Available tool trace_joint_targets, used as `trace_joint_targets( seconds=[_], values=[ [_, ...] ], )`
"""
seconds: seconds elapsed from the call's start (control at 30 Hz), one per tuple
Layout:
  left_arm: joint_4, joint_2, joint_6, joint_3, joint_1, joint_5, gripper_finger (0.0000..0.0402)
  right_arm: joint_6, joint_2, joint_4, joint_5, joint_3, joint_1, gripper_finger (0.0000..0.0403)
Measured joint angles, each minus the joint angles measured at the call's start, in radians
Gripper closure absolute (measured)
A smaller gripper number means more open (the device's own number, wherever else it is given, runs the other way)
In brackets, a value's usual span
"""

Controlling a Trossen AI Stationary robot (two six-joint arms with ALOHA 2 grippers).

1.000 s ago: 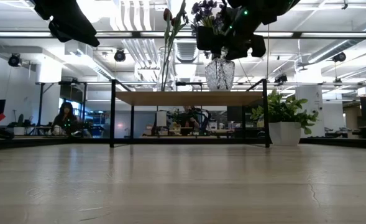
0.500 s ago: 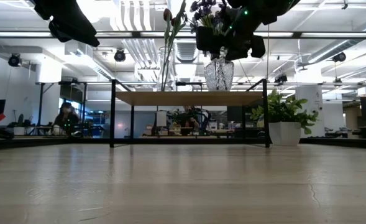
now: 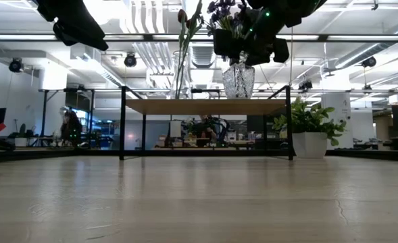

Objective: Pick and place flowers into a vace then onto a shelf
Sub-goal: Put the transparent vase with the flowers on the shelf

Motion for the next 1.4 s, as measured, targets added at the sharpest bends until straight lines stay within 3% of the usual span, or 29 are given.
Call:
trace_joint_targets(
  seconds=[0.67,1.1,1.4],
  values=[
    [0.000,0.000,0.000,0.000,-0.001,0.000,0.0238,-0.016,0.001,-0.001,-0.004,0.000,0.000,0.0203],
    [0.000,0.000,0.000,0.000,0.000,0.000,0.0238,-0.019,0.002,-0.004,-0.008,-0.002,-0.001,0.0126],
    [0.000,0.000,0.000,0.000,0.000,0.000,0.0238,-0.019,0.002,-0.003,-0.008,-0.002,-0.001,0.0111]
  ],
)
